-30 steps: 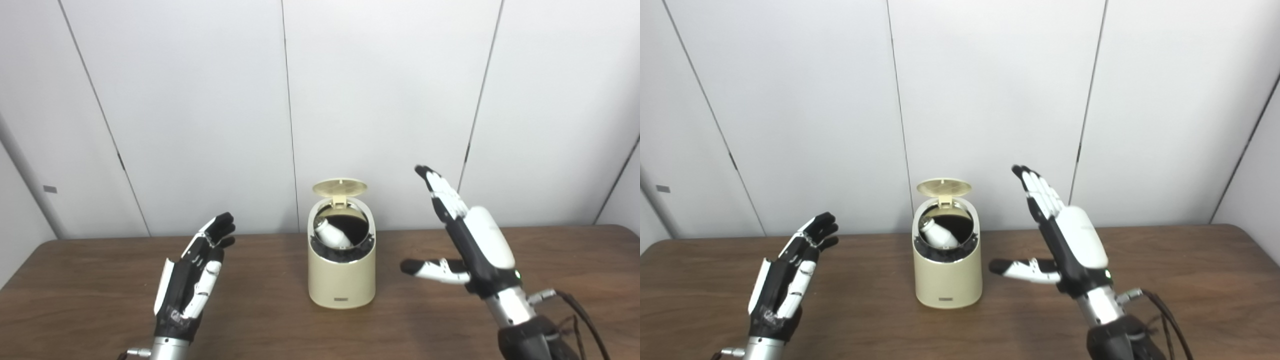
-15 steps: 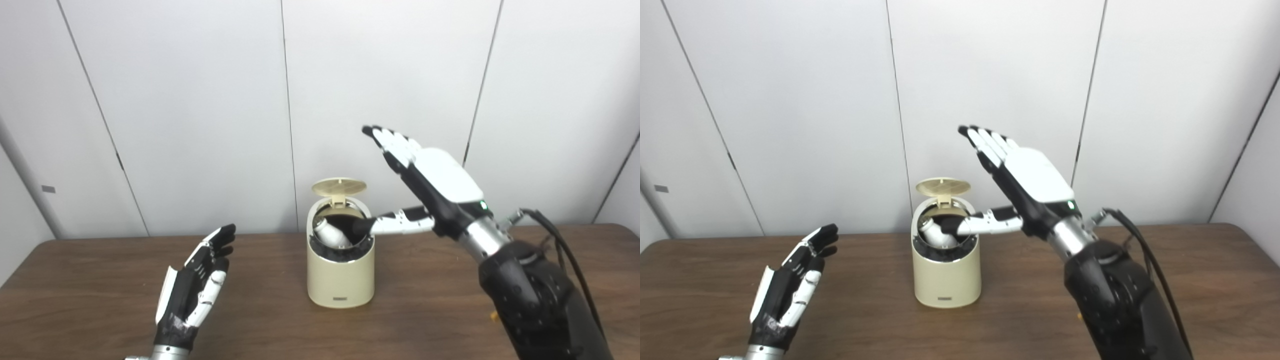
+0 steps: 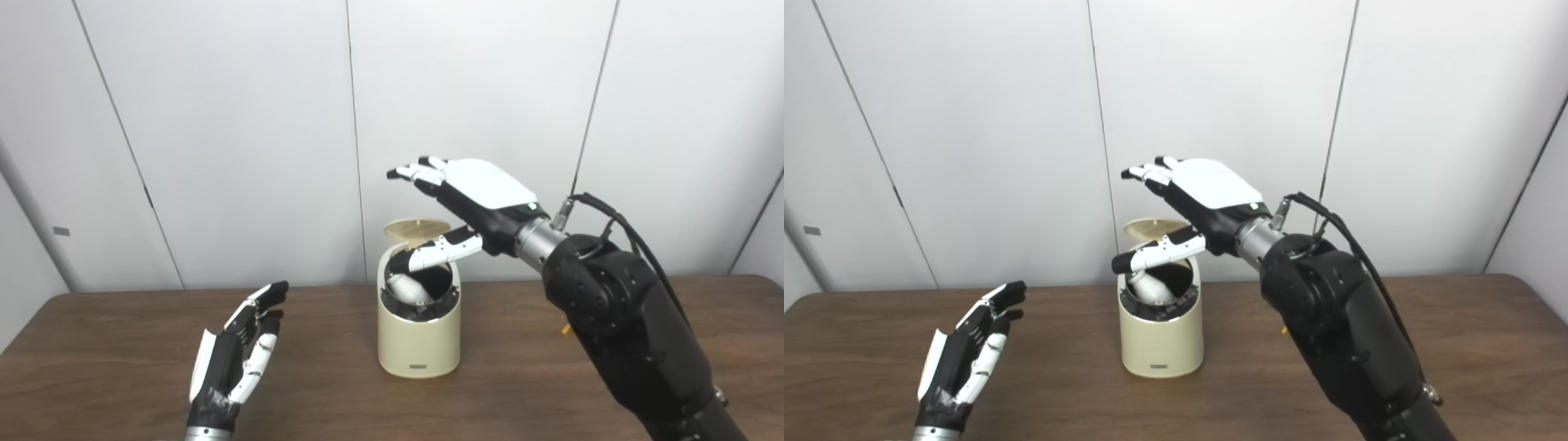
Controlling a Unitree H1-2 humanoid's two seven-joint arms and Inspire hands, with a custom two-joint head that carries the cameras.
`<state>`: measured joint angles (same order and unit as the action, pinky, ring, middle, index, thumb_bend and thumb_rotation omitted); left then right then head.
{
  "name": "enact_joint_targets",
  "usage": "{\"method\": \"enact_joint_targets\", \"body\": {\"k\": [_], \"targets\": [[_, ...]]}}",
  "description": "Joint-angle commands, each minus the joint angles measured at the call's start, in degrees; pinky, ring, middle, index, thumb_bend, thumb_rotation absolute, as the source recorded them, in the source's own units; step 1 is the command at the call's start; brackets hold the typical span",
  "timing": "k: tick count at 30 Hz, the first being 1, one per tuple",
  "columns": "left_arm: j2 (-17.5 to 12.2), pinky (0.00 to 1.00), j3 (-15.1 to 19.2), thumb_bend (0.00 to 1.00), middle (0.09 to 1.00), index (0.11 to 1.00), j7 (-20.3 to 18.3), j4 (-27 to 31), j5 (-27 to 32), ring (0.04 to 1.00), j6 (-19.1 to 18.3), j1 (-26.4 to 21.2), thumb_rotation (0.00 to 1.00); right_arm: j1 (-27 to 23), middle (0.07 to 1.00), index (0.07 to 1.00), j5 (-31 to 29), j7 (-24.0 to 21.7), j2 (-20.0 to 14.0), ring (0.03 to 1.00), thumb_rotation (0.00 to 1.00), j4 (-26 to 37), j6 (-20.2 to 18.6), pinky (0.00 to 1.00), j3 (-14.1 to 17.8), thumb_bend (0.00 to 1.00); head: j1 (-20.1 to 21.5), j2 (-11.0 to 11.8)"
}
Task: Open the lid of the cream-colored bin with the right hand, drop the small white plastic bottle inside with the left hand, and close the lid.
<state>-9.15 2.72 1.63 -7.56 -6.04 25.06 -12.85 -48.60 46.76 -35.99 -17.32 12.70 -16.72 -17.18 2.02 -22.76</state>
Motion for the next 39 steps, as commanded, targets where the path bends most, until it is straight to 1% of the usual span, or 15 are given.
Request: {"method": "enact_joint_targets", "body": {"k": [1,2,3,7,10,14,18,23,25,28,32,37,39], "targets": [[-0.81,0.78,-0.24,0.42,0.842,0.823,1.12,2.41,-0.13,0.836,1.86,-1.37,0.79,-4.22,0.908,0.884,0.40,0.53,0.38,0.972,0.90,-0.01,-0.39,0.99,0.12,0.99,0.04,-0.07],[-0.84,0.78,-0.36,0.45,0.841,0.821,1.17,2.51,-0.06,0.837,1.86,-1.38,0.80,-4.53,0.896,0.869,0.37,0.74,0.55,0.959,0.91,-0.78,-0.22,0.98,-0.12,1.00,0.05,-0.11],[-0.85,0.78,-0.48,0.46,0.841,0.821,1.21,2.56,0.03,0.837,1.86,-1.38,0.80,-4.77,0.894,0.866,0.36,0.95,0.66,0.956,0.91,-1.42,-0.02,0.98,-0.33,1.00,0.05,-0.16],[-0.75,0.77,-0.81,0.46,0.836,0.815,1.62,2.60,-0.09,0.835,1.85,-1.43,0.80,-5.43,0.885,0.850,0.62,1.95,0.73,0.949,0.93,-3.88,1.18,0.99,-1.28,1.00,-0.01,-0.05],[-0.65,0.77,-0.88,0.48,0.832,0.809,1.79,2.55,0.08,0.830,1.85,-1.46,0.81,-5.26,0.886,0.848,0.19,2.52,0.65,0.962,0.94,-5.02,1.66,0.98,-1.54,1.00,-0.11,-0.11],[-0.60,0.77,-0.77,0.52,0.830,0.806,1.50,2.47,0.98,0.825,1.85,-1.54,0.86,-4.03,0.899,0.859,-0.99,3.50,0.67,0.990,0.96,-5.50,2.36,0.98,-1.23,1.00,0.07,-0.07],[-0.63,0.77,-0.69,0.55,0.829,0.805,1.70,2.79,0.45,0.828,1.84,-1.43,0.88,-2.15,0.902,0.873,-1.98,4.17,0.46,0.998,0.95,-4.83,2.37,0.99,-1.14,1.00,0.21,-0.06],[-0.78,0.77,-0.67,0.54,0.827,0.804,1.82,2.82,-0.10,0.828,1.84,-1.31,0.87,-0.41,0.922,0.894,-1.39,2.15,0.34,1.000,0.95,-2.77,-0.43,1.00,-1.52,0.98,0.44,-0.18],[-0.88,0.76,-0.76,0.53,0.826,0.804,2.04,2.94,-0.55,0.825,1.84,-1.28,0.87,0.17,0.926,0.893,-1.30,1.86,0.31,0.999,0.93,-2.16,-0.91,1.00,-1.49,0.96,0.46,-0.32],[-0.84,0.76,-0.75,0.54,0.824,0.801,2.02,2.85,-0.24,0.822,1.84,-1.30,0.86,0.93,0.926,0.886,-1.40,2.04,0.19,0.993,0.93,-1.52,-0.90,1.00,-1.41,0.95,0.60,-0.48],[-1.13,0.76,-1.13,0.53,0.826,0.802,2.47,2.60,-0.73,0.824,1.85,-1.50,0.85,1.82,0.919,0.877,-1.36,2.78,-0.11,0.983,0.93,-0.97,-0.32,1.00,-1.46,0.96,0.74,-0.47],[-1.25,0.75,-1.42,0.54,0.819,0.798,3.29,2.37,-1.32,0.815,1.85,-1.66,0.86,2.95,0.908,0.876,-0.68,3.14,-0.31,0.984,0.95,-0.71,-0.37,1.00,-1.63,0.99,0.81,-0.27],[-1.37,0.75,-1.56,0.53,0.820,0.799,3.37,2.42,-1.26,0.814,1.85,-1.67,0.85,3.45,0.894,0.866,-0.25,3.38,-0.42,0.966,0.95,-0.59,-0.22,0.97,-1.77,0.98,0.96,-0.39]]}}
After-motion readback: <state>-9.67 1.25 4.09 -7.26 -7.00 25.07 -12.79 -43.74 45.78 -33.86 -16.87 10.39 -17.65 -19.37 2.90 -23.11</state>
